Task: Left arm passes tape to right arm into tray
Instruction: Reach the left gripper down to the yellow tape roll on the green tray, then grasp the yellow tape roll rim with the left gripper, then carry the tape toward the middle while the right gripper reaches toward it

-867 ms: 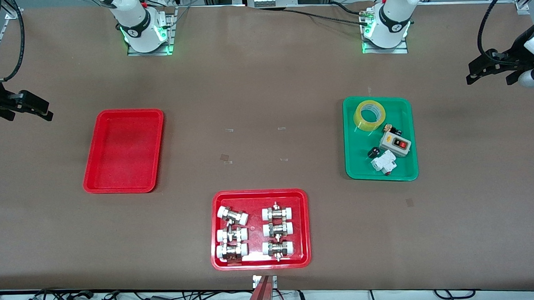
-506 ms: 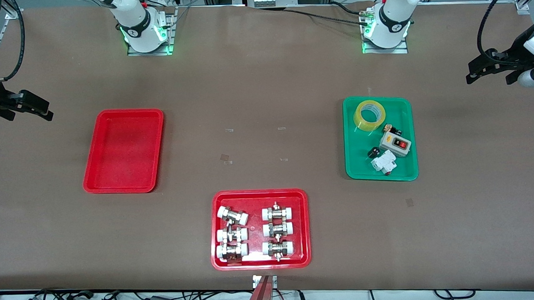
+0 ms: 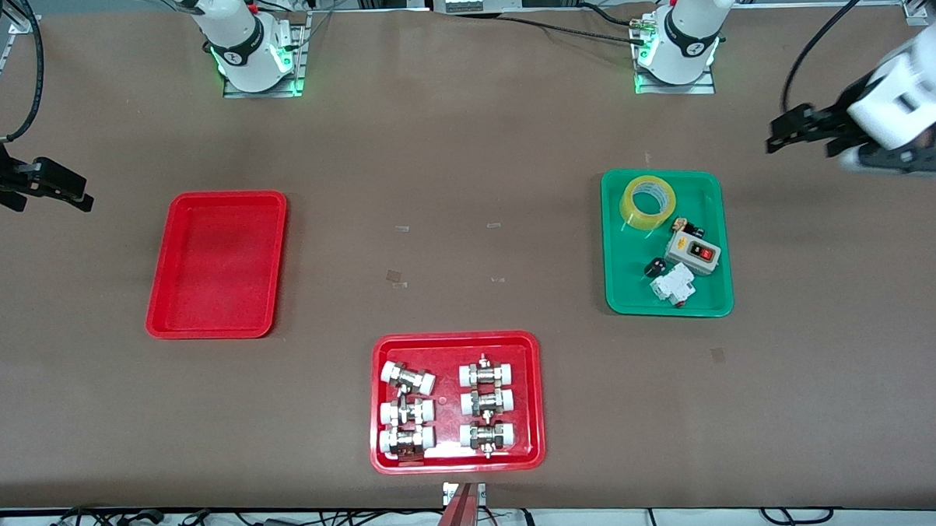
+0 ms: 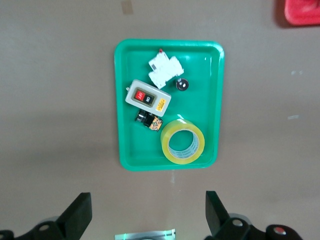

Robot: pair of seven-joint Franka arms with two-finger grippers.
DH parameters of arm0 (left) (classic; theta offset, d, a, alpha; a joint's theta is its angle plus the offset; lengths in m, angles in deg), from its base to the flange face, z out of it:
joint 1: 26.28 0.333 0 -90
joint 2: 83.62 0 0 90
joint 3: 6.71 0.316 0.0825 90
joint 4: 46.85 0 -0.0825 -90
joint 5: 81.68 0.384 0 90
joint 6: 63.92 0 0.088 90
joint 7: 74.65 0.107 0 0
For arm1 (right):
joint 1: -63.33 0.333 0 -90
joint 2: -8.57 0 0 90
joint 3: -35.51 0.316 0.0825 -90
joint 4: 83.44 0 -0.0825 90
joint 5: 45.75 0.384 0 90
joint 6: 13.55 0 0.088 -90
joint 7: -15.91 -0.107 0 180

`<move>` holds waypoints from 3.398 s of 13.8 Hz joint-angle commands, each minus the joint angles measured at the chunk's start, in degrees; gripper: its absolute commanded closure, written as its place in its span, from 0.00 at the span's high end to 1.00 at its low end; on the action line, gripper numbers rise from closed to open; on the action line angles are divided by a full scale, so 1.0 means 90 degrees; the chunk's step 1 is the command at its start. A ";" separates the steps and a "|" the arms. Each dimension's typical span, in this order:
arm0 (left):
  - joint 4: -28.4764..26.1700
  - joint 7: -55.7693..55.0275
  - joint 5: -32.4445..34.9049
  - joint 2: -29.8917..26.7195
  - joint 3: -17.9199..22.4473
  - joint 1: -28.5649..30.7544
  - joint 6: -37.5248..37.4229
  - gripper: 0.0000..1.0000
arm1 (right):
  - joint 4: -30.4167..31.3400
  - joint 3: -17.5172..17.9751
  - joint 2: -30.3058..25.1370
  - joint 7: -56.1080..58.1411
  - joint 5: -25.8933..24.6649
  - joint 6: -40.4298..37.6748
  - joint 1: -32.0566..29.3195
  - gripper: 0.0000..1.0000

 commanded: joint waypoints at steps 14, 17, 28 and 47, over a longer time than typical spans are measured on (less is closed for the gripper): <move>-0.3463 -0.0404 -0.0172 0.1469 -0.0675 -0.0159 0.4607 1.00 | -0.0072 -0.0026 -0.0047 0.0096 0.0076 -0.0079 -0.0006 1.00; -0.3531 -0.0444 -0.0172 0.1586 -0.0675 -0.0159 0.4617 0.76 | -0.0072 -0.0026 -0.0047 0.0096 0.0076 -0.0069 -0.0006 1.00; -0.3483 -0.0609 -0.0162 0.1617 -0.0782 -0.0169 0.4540 0.01 | -0.0003 -0.0026 -0.0066 0.0105 0.0027 -0.0079 0.0003 1.00; 0.0315 -0.2757 -0.2935 0.1801 -0.3164 -0.0227 0.2605 0.01 | -0.0062 -0.0007 0.0031 0.0106 0.0086 -0.0147 0.0062 1.00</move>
